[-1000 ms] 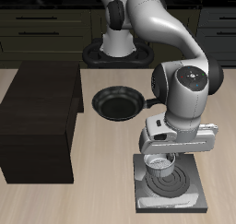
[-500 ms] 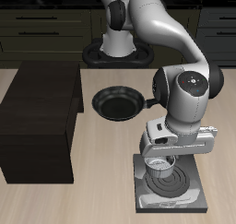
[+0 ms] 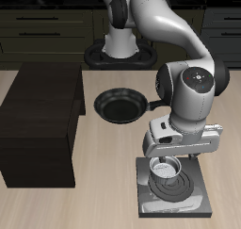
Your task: Place the ramekin on the stove
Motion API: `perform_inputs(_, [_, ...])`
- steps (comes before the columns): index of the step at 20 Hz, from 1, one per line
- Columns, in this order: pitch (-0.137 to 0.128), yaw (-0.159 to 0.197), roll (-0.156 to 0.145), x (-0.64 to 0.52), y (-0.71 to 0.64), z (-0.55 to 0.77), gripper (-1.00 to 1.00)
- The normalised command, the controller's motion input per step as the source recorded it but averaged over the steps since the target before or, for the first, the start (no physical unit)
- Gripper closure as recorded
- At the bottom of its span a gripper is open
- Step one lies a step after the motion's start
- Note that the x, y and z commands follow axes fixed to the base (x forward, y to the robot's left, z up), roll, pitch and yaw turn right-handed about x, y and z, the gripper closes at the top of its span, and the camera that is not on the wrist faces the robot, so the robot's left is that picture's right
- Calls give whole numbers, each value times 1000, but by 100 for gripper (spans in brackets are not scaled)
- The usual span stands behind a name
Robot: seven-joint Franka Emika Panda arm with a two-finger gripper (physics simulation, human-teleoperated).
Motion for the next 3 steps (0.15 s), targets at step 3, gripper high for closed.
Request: perform_inputs(3, [-41, 20, 3, -67, -49, 291, -100])
